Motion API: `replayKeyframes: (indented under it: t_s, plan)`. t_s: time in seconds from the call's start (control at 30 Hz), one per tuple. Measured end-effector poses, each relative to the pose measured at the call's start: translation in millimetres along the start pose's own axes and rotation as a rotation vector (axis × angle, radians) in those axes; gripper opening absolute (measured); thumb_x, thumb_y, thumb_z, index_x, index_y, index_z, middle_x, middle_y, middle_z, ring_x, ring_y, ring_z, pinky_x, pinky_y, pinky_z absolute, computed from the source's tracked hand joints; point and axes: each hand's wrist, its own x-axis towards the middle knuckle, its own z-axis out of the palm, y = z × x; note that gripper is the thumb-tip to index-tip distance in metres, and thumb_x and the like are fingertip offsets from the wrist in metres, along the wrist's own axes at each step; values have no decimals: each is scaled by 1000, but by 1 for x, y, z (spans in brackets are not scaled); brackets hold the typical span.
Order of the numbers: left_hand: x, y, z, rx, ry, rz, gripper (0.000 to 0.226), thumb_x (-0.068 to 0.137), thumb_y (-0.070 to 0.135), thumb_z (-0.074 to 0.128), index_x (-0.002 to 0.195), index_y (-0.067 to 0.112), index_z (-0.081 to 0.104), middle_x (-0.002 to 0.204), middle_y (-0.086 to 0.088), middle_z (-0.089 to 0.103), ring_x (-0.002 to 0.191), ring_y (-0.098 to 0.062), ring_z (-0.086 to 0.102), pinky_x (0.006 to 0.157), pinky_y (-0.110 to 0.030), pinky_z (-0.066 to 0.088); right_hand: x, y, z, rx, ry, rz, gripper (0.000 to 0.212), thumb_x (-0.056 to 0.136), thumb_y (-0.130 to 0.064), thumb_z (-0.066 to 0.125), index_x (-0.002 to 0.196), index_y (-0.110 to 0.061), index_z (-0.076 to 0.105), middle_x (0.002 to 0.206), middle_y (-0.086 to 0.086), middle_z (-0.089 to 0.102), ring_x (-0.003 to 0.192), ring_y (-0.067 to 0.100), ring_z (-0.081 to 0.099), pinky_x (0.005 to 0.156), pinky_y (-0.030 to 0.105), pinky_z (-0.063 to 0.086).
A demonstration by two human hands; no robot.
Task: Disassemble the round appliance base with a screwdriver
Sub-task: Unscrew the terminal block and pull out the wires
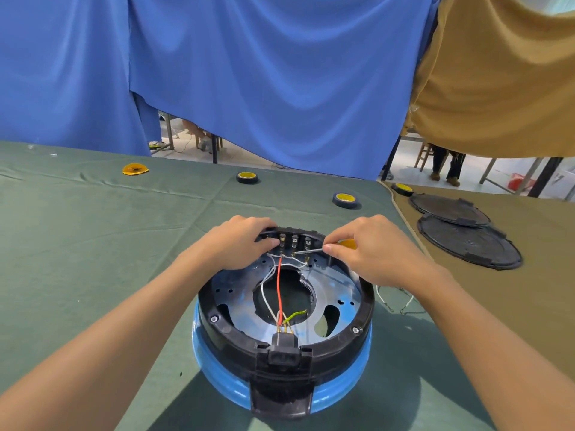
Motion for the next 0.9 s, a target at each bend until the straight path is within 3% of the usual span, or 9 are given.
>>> replayKeyframes:
  t_s: [0.13,0.33,0.5,0.73,0.9]
  plan:
    - [-1,2,-1,7,-11,2,38,97,44,51,131,26,51,118,-2,64,105,-27,57,90,-47,48,3,-2,1,-18,-8,-2,21,91,-46,56,99,-37,73,87,-11,73,81,17,62,75,42,56]
    - [-2,4,-2,43,-31,3,51,92,51,57,136,27,47,122,0,61,108,-26,56,91,-46,49,-1,2,0,-1,44,-27,22,93,-43,55,97,-35,75,77,-14,71,67,10,58,66,36,53]
    - [-3,4,-2,36,-30,5,51,92,51,57,136,27,47,123,-1,61,107,-25,56,91,-46,49,2,3,2,-2,-62,-67,23,93,-38,56,92,-25,75,84,-3,74,82,19,64,74,42,55]
    - [-4,5,-3,32,-26,9,49,92,49,58,134,27,48,119,0,62,103,-24,57,89,-46,50,5,7,-4,47,-20,-25,18,91,-41,59,94,-36,76,83,-8,74,73,12,62,69,38,55]
    - [-4,5,-2,22,-21,13,48,91,49,58,133,27,49,117,1,63,101,-23,57,89,-46,50,1,4,2,45,-54,-68,20,93,-37,58,92,-29,76,83,-2,74,81,20,64,74,44,55]
